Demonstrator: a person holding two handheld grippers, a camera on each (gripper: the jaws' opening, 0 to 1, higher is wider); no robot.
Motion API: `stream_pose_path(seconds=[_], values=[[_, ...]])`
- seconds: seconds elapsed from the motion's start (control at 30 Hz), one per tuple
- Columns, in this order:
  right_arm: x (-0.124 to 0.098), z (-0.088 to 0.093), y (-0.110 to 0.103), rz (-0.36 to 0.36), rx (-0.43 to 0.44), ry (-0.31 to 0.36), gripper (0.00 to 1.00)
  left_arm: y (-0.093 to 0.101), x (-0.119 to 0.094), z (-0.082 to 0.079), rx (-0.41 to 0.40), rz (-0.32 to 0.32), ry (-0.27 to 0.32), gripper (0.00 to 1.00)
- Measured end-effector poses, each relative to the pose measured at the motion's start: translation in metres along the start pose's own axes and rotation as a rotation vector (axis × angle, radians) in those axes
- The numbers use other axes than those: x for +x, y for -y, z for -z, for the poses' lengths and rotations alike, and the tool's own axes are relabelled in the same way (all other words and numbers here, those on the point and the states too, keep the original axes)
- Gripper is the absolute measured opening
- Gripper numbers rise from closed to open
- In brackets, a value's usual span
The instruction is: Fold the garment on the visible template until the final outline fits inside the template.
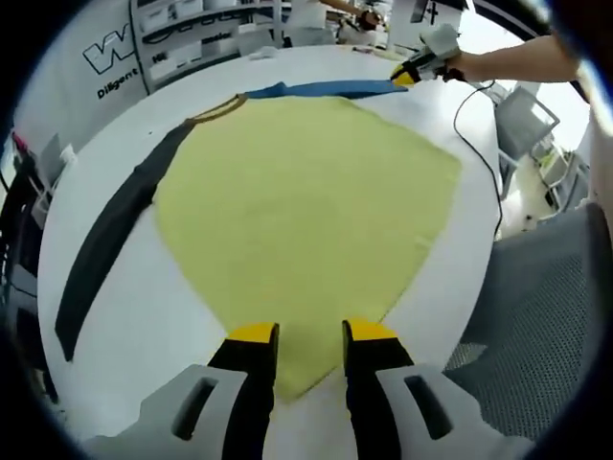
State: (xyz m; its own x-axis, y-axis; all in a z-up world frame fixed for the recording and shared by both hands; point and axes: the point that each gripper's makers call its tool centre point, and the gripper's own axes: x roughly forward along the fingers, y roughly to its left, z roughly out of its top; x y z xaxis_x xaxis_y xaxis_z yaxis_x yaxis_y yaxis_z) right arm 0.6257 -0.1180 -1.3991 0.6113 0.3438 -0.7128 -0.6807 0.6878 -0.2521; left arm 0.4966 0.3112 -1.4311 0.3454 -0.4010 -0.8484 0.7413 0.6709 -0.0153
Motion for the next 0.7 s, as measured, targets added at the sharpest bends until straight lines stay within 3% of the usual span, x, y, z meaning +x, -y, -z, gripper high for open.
stream_pose_path(seconds=[0.33,0.5,0.7], values=[[-0.011,-0.021,-0.097,-0.177,-0.032,0.091,0.09,-0.004,-0.002,0.019,-0.003,-0.003,-0.033,0.27],[-0.019,-0.024,-0.141,-0.261,-0.098,0.09,0.1,-0.004,0.001,0.029,0.026,-0.015,-0.063,0.26],[-0.026,-0.02,-0.186,-0.369,-0.154,0.089,0.1,-0.004,0.001,0.027,0.028,-0.006,-0.04,0.25]])
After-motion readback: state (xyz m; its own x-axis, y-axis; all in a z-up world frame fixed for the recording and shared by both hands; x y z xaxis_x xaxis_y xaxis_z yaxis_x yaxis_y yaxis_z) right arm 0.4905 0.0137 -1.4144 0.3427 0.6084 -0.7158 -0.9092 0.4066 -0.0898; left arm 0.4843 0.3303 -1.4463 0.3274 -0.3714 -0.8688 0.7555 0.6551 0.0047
